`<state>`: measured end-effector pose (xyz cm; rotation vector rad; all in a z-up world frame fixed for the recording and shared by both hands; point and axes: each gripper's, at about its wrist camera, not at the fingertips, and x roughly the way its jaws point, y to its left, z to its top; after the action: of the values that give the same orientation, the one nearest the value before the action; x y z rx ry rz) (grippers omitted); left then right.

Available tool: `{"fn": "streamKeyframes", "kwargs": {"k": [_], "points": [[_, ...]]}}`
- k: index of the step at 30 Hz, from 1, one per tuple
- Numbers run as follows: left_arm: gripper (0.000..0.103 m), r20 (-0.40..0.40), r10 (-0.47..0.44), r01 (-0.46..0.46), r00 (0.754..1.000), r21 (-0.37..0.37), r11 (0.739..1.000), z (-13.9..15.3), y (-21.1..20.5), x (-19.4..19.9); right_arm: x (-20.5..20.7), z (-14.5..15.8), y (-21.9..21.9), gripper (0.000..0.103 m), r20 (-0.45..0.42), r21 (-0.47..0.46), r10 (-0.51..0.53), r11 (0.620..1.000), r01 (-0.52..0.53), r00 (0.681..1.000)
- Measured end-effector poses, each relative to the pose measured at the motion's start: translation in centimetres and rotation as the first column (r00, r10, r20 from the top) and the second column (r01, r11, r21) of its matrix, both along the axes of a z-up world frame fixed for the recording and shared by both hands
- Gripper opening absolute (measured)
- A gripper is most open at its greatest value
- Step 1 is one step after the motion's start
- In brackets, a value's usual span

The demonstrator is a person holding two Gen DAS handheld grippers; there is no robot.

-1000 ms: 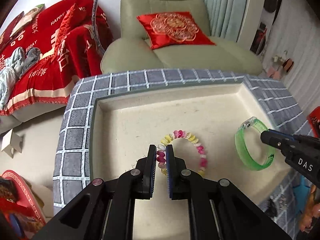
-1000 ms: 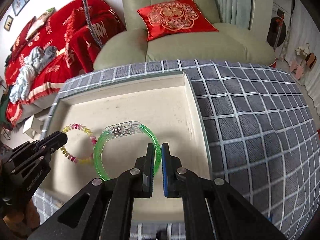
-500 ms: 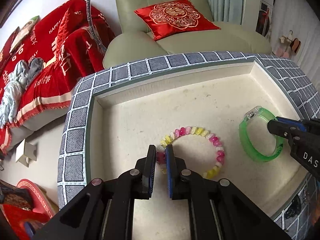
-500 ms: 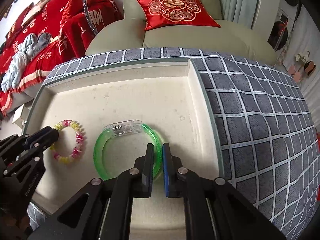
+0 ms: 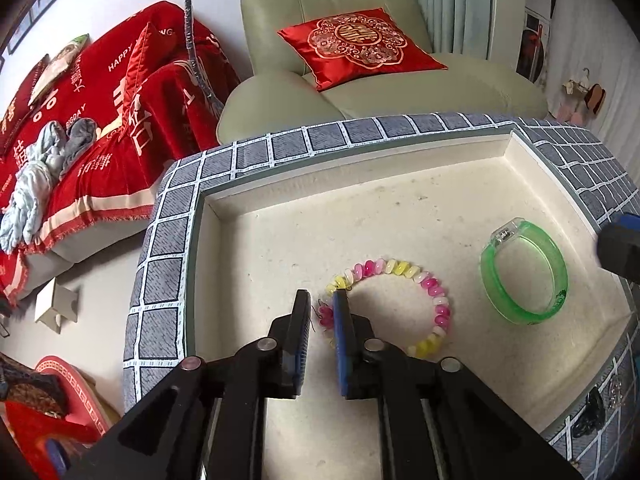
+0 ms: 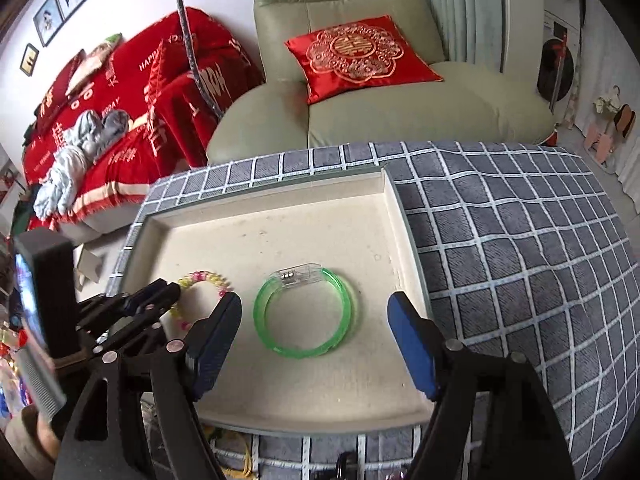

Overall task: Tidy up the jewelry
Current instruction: 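Lower the green bangle into the tray with the right tool while the left releases the beaded bracelet, then withdraw both tools from the tray toward the remaining jewelry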

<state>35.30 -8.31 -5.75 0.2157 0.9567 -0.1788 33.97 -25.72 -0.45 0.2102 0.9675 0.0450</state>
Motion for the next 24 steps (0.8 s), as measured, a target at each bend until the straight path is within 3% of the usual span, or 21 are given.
{"fn": "streamKeyframes", "kwargs": {"k": [1, 3, 8, 12, 14, 17, 21, 24], "points": [[0.103, -0.001, 0.008, -0.008, 1.0, 0.004, 1.0, 0.0, 0.0, 0.0, -0.4, 0.2, 0.0, 0.078, 0.006, 0.006, -0.002, 1.0, 0.002, 1.0], [0.103, 0.062, 0.023, -0.024, 0.998, 0.013, 1.0, 0.6, 0.1, -0.5, -1.2, 0.7, -0.1, 0.078, 0.014, 0.012, -0.005, 1.0, 0.005, 1.0], [0.103, 0.071, 0.009, -0.01, 0.997, 0.01, 1.0, 1.5, 0.2, -1.3, -3.0, 1.7, -0.7, 0.078, 0.035, 0.035, -0.019, 0.999, 0.017, 0.999], [0.103, 0.135, 0.005, -0.003, 0.991, -0.021, 1.0, 3.4, 1.1, -3.5, -5.0, 2.4, -1.6, 0.09, 0.069, 0.096, -0.02, 0.995, 0.013, 0.997], [0.103, 0.13, -0.008, 0.015, 0.991, -0.05, 0.999, 4.1, 1.8, -4.7, -6.3, 2.6, -2.1, 0.103, 0.085, 0.128, -0.016, 0.992, 0.005, 0.996], [0.103, 0.098, -0.014, 0.023, 0.995, -0.091, 0.996, 4.6, 3.0, -6.3, -8.0, 2.6, -2.6, 0.103, 0.09, 0.144, -0.025, 0.989, 0.011, 0.996], [0.103, 0.074, 0.002, 0.007, 0.997, -0.119, 0.993, 4.6, 4.2, -8.8, -9.4, 1.5, -3.3, 0.103, 0.025, 0.147, -0.039, 0.988, 0.035, 0.999], [0.103, 0.054, -0.003, 0.008, 0.999, -0.104, 0.995, 4.0, 4.3, -11.0, -10.7, 0.3, -3.9, 0.103, -0.001, 0.131, -0.058, 0.99, 0.058, 0.998]]}}
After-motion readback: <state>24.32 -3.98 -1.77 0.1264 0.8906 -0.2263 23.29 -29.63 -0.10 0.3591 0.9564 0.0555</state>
